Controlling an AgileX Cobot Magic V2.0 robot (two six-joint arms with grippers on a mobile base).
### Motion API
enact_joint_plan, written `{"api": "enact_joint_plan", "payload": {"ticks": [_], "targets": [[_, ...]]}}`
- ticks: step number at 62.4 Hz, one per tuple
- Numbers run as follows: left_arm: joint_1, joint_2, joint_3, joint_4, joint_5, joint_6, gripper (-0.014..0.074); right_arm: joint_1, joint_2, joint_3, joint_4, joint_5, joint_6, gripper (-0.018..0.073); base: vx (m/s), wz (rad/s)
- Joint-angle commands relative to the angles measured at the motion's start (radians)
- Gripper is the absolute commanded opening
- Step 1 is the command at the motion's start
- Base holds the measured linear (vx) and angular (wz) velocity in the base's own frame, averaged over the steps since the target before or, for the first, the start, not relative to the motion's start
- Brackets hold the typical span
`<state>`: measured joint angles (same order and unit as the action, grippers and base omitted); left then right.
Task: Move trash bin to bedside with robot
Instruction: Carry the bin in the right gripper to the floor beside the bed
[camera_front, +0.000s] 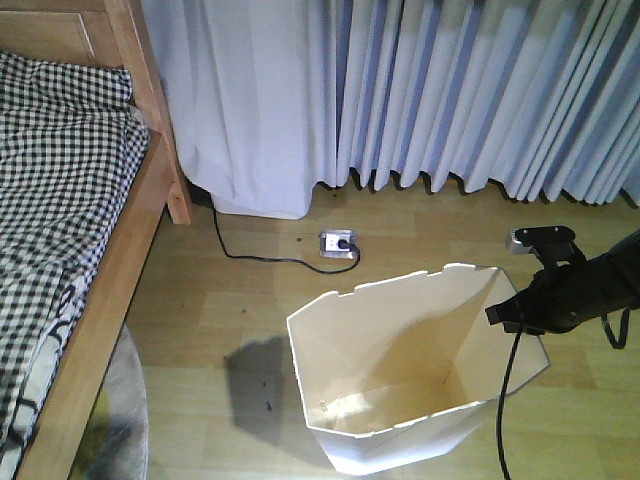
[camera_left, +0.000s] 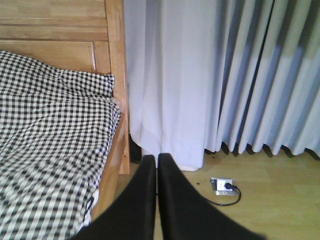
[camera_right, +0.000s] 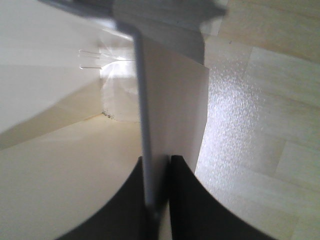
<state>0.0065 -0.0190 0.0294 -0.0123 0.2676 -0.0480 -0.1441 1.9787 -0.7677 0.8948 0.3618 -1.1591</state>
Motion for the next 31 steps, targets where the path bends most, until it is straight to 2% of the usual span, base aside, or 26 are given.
{"api": "enact_joint_plan", "payload": {"ticks": [1,31], "targets": [[-0.003,-0.010,0.029,-0.004,-0.074,-0.008,-0.0006,-0.002,-0.068,-0.022,0.058,0.076,0.011,-0.0007,0.29,0.03],[-0.003,-0.010,0.029,-0.004,-0.074,-0.008,-0.0006,-0.002,-0.068,-0.022,0.058,0.077,0.011,-0.0007,0.29,-0.02]]}}
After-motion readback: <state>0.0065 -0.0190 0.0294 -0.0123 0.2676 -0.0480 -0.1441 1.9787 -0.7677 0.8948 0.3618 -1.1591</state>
